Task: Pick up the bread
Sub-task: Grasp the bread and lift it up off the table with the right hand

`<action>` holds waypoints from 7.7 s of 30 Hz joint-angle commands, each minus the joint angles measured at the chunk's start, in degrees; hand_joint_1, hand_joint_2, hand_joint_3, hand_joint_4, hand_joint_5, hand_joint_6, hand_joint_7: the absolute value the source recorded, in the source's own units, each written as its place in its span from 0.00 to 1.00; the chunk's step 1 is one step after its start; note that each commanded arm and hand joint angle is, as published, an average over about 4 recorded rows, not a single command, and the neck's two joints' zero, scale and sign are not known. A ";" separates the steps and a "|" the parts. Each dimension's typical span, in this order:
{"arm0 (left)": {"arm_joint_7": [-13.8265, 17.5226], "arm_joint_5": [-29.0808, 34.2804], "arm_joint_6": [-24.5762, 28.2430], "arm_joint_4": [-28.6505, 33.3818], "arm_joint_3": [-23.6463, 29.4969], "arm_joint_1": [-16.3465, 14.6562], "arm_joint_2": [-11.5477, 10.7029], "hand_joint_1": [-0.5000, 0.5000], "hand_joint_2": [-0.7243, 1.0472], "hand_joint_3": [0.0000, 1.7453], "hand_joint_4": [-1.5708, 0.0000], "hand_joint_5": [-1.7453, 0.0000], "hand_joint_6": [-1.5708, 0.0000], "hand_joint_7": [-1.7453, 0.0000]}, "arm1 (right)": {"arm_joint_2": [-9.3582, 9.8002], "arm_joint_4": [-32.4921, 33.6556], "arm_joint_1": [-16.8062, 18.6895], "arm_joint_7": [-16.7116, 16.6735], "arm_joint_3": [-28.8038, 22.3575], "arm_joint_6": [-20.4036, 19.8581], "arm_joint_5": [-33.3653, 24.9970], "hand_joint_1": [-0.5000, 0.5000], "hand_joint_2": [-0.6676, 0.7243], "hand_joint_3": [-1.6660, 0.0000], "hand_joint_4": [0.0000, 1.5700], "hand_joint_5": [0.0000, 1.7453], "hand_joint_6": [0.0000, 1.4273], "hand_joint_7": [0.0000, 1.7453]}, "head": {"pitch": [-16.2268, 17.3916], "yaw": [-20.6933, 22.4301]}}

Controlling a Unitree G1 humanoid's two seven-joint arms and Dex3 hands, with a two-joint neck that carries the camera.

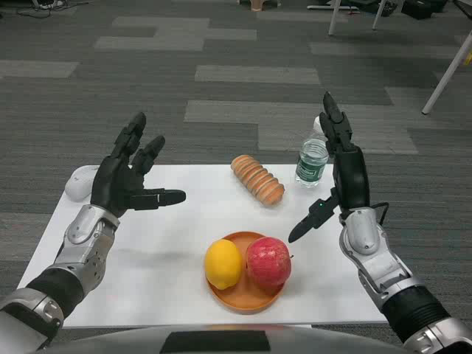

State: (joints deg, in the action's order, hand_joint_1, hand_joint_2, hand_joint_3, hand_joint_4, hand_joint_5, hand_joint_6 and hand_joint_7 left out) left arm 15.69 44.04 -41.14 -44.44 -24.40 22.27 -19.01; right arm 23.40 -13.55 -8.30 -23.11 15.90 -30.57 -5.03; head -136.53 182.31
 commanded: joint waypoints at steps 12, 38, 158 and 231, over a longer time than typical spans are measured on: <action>-0.84 -4.22 -3.42 -0.73 -0.93 2.93 6.06 1.00 0.70 0.04 1.00 0.76 1.00 1.00 | -0.64 -21.08 -11.94 -4.13 13.92 -20.76 -6.13 0.08 0.91 1.00 0.00 0.00 0.00 0.00 | -7.01 3.53; -0.58 -4.09 -3.38 -5.68 3.28 2.10 5.05 1.00 0.70 0.03 1.00 0.76 1.00 1.00 | 2.59 -26.66 -14.14 -2.88 13.28 -20.23 -6.13 0.08 0.82 1.00 0.00 0.00 0.00 0.00 | 7.51 -6.67; -0.31 1.40 -3.25 -12.75 -4.60 4.10 2.75 1.00 0.70 0.05 1.00 0.76 1.00 1.00 | -21.80 -55.16 -33.98 13.36 -0.15 34.17 55.08 0.08 0.18 0.95 0.00 0.17 0.00 0.00 | 9.60 -15.55; -0.49 2.02 -3.25 -12.95 -3.02 4.63 3.54 1.00 0.70 0.04 1.00 0.76 1.00 1.00 | -14.83 -18.84 -10.95 35.50 -12.30 21.69 47.52 0.16 0.05 0.48 0.00 0.61 0.05 0.88 | 9.51 -10.68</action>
State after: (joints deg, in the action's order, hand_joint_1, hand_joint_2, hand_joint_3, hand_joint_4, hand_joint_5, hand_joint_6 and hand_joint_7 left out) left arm 15.15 45.72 -44.21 -56.63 -27.73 26.19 -15.56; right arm 8.49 -33.86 -19.80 12.37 4.42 -8.45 44.18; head -126.98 171.53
